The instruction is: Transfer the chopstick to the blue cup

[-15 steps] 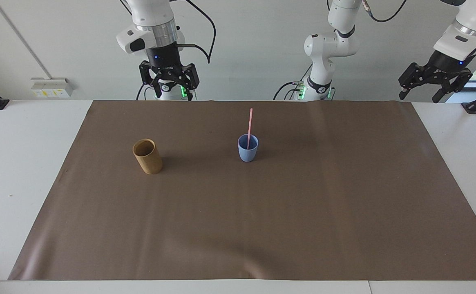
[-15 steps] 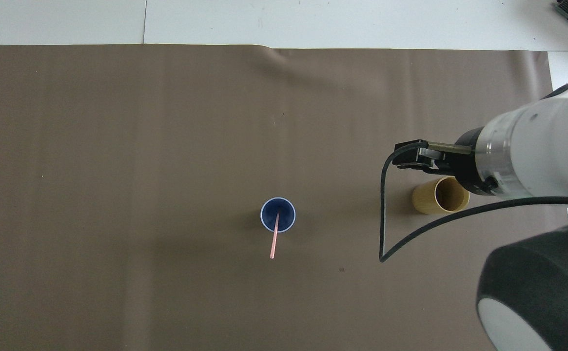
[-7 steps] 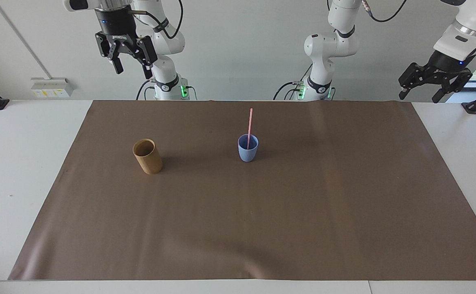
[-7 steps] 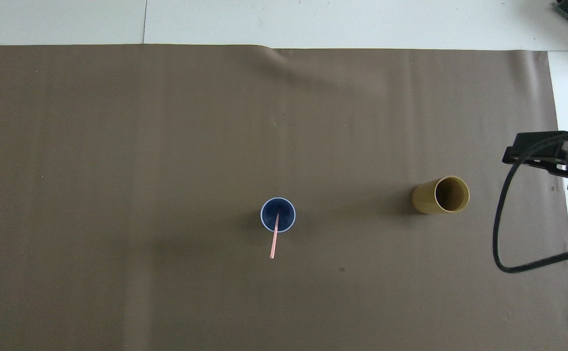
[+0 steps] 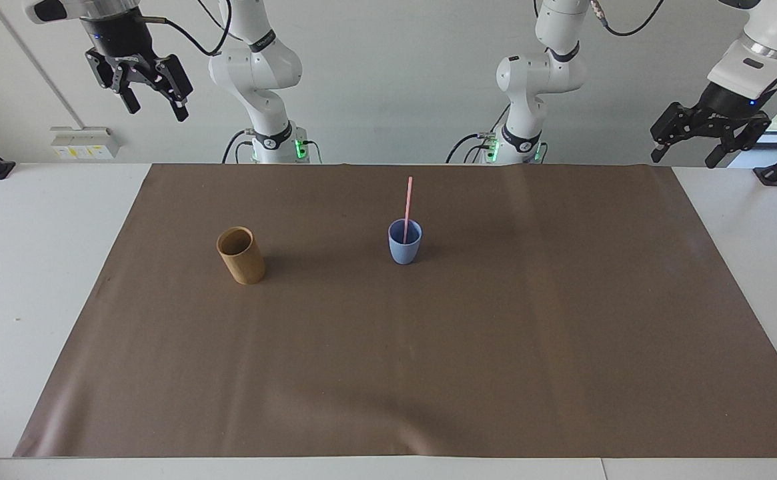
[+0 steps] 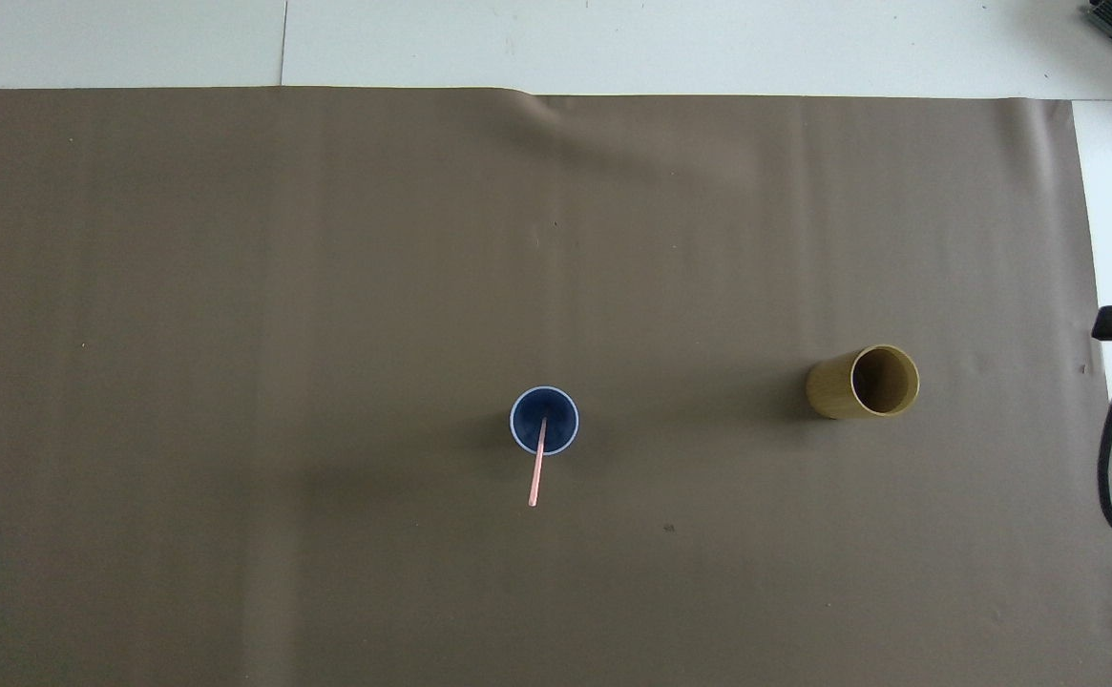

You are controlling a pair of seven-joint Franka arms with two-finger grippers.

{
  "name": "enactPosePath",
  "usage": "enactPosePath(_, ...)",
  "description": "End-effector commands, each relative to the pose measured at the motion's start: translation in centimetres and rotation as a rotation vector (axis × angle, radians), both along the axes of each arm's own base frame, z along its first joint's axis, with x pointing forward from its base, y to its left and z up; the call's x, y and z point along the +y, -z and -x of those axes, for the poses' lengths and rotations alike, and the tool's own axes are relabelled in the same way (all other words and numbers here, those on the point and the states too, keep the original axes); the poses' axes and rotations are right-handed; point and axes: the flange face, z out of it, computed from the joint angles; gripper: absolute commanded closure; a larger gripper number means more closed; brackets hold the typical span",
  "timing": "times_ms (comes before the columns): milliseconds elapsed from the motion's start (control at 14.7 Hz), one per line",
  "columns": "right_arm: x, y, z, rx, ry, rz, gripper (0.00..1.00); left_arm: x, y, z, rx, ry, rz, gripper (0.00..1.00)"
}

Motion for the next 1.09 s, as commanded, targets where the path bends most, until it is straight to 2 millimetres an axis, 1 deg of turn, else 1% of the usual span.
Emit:
enactPosePath(0,1.6,2.6,-0.6,0.044,-0.059,0.025,0.00,0.1,-0.4,0.1,0.009,0.007,-0.016,0.00)
enactPosePath(68,2.7,3.1,-0.7,0.052,-0.078,0.024,0.00,0.1,-0.4,0.1,0.010,0.007,-0.016,0.00)
enactPosePath(136,3.4,3.3,-0.9,0.048,-0.084,0.024,0.00,0.1,-0.4,0.1,0.011,0.007,-0.016,0.00)
enactPosePath(204,3.7,3.8,-1.2,0.049,-0.069,0.023,0.00,0.1,-0.4,0.1,0.009,0.007,-0.016,0.00)
enactPosePath(271,3.7,3.9,-1.4,0.046,-0.068,0.023,0.00,0.1,-0.4,0.1,0.010,0.007,-0.016,0.00)
enactPosePath(339,3.5,4.1,-1.7,0.054,-0.064,0.016,0.00,0.0,-0.4,0.1,0.011,0.009,-0.016,0.00)
enactPosePath(407,2.4,4.0,-2.1,0.060,-0.049,0.004,0.00,0.1,-0.4,0.1,0.011,0.007,-0.016,0.00)
enactPosePath(475,1.9,3.5,-2.3,0.065,-0.039,0.001,0.00,0.1,-0.4,0.1,0.011,0.007,-0.016,0.00)
enactPosePath(543,1.5,3.5,-2.4,0.079,-0.034,-0.010,0.00,0.1,-0.4,0.1,0.011,0.007,-0.016,0.00)
enactPosePath(746,1.1,3.5,-2.0,0.102,-0.059,-0.001,0.00,0.1,-0.4,0.1,0.011,0.007,-0.016,0.00)
enactPosePath(882,0.6,3.5,-2.1,0.101,-0.111,0.035,0.00,0.1,-0.4,0.1,0.011,0.007,-0.016,0.00)
enactPosePath(1018,0.8,3.3,-2.2,0.075,-0.124,0.053,0.00,0.1,-0.4,0.1,0.010,0.007,-0.016,0.00)
